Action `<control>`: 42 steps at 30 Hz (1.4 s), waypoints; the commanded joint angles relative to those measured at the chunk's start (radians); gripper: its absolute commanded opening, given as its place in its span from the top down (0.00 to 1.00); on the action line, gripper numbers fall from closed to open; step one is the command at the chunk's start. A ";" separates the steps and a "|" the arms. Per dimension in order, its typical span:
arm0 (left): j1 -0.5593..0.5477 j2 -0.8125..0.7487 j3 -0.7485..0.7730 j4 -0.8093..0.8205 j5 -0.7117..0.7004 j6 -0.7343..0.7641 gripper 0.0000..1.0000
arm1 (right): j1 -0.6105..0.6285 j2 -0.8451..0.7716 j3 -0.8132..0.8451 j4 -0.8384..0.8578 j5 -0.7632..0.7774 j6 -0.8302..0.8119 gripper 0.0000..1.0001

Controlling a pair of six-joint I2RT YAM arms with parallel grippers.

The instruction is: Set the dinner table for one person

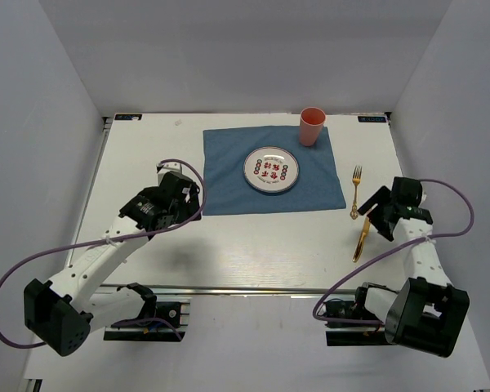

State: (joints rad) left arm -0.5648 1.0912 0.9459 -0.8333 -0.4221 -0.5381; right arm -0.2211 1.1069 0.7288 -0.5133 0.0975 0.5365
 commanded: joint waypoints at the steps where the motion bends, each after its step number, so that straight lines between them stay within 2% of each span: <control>1: 0.003 -0.016 0.005 0.007 -0.006 0.016 0.02 | 0.008 -0.027 -0.046 -0.017 -0.022 0.010 0.20; 3: 0.003 -0.043 0.001 0.011 -0.004 0.017 0.02 | 0.008 -0.003 -0.069 -0.056 0.039 0.000 0.24; 6: 0.003 -0.076 -0.004 0.019 -0.001 0.020 0.02 | 0.011 0.027 -0.069 -0.105 0.085 -0.018 0.24; 10: 0.003 -0.089 -0.004 0.019 0.006 0.023 0.02 | 0.022 0.053 -0.072 -0.083 0.036 -0.044 0.30; 14: 0.003 -0.088 -0.004 0.025 0.026 0.030 0.02 | 0.054 0.162 -0.062 -0.097 0.001 -0.061 0.33; 19: 0.003 -0.091 -0.004 0.022 0.019 0.029 0.02 | 0.080 0.234 -0.068 -0.096 0.050 -0.047 0.38; 23: 0.003 -0.094 -0.002 0.020 0.011 0.027 0.02 | 0.114 0.320 -0.058 -0.117 0.050 -0.037 0.52; 27: 0.003 -0.099 -0.002 0.017 0.003 0.026 0.02 | 0.134 0.332 -0.061 -0.114 0.058 -0.029 0.61; 30: 0.003 -0.106 -0.002 0.019 0.005 0.026 0.02 | 0.137 0.350 -0.060 -0.111 0.048 -0.032 0.75; 32: 0.003 -0.109 -0.004 0.017 0.002 0.026 0.02 | 0.137 0.352 -0.058 -0.113 0.045 -0.035 0.95; 33: 0.003 -0.109 -0.004 0.017 0.000 0.023 0.02 | 0.138 0.347 -0.060 -0.113 0.048 -0.033 1.00; 37: 0.003 -0.111 -0.004 0.017 0.002 0.024 0.02 | 0.138 0.289 -0.060 -0.119 0.068 -0.017 1.00; 42: 0.003 -0.109 -0.006 0.019 0.003 0.026 0.02 | 0.143 0.139 -0.036 -0.131 0.125 -0.006 1.00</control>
State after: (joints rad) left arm -0.5648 1.0039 0.9413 -0.8295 -0.4076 -0.5194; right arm -0.0856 1.3197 0.6765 -0.6346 0.1684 0.5144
